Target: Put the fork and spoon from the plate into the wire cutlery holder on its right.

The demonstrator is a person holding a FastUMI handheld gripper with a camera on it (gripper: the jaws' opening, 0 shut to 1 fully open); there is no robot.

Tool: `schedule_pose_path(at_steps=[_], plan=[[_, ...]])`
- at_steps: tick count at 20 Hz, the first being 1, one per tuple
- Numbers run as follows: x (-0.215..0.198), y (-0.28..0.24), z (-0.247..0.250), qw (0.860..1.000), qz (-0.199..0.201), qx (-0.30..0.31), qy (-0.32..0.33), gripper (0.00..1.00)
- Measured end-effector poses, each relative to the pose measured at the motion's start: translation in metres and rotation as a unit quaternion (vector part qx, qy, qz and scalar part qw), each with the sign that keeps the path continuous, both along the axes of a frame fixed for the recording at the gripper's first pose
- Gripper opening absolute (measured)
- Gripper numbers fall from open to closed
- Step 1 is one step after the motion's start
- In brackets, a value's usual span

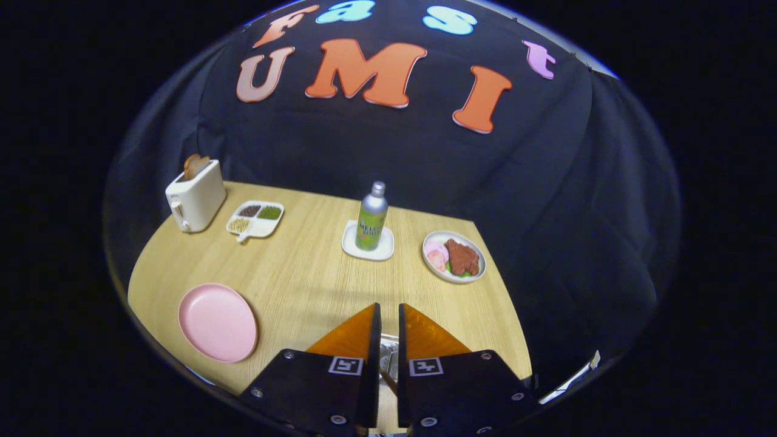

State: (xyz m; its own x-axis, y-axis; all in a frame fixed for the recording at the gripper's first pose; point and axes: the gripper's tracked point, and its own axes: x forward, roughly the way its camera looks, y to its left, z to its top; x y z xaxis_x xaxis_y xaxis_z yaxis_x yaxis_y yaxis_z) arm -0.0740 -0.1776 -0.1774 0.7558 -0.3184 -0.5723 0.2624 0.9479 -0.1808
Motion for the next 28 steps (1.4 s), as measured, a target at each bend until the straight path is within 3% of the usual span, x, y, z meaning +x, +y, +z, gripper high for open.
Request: schedule_pose_path(at_steps=[5, 7, 8, 10, 14, 16, 20, 28], plan=[[0.022, 0.001, 0.088, 0.991, 0.004, -0.031, -0.133, 0.26], [0.028, 0.001, 0.122, 0.982, 0.01, -0.057, -0.178, 0.38], [0.029, 0.001, 0.138, 0.978, 0.009, -0.068, -0.195, 0.5], [0.03, 0.007, 0.163, 0.972, 0.01, -0.07, -0.225, 0.65], [0.03, 0.016, 0.202, 0.96, 0.014, -0.056, -0.275, 0.88], [0.03, 0.016, 0.215, 0.953, 0.012, -0.053, -0.297, 0.94], [0.027, 0.017, 0.235, 0.942, 0.017, -0.041, -0.332, 0.98], [0.017, 0.016, 0.239, 0.93, 0.028, -0.022, -0.365, 0.99]])
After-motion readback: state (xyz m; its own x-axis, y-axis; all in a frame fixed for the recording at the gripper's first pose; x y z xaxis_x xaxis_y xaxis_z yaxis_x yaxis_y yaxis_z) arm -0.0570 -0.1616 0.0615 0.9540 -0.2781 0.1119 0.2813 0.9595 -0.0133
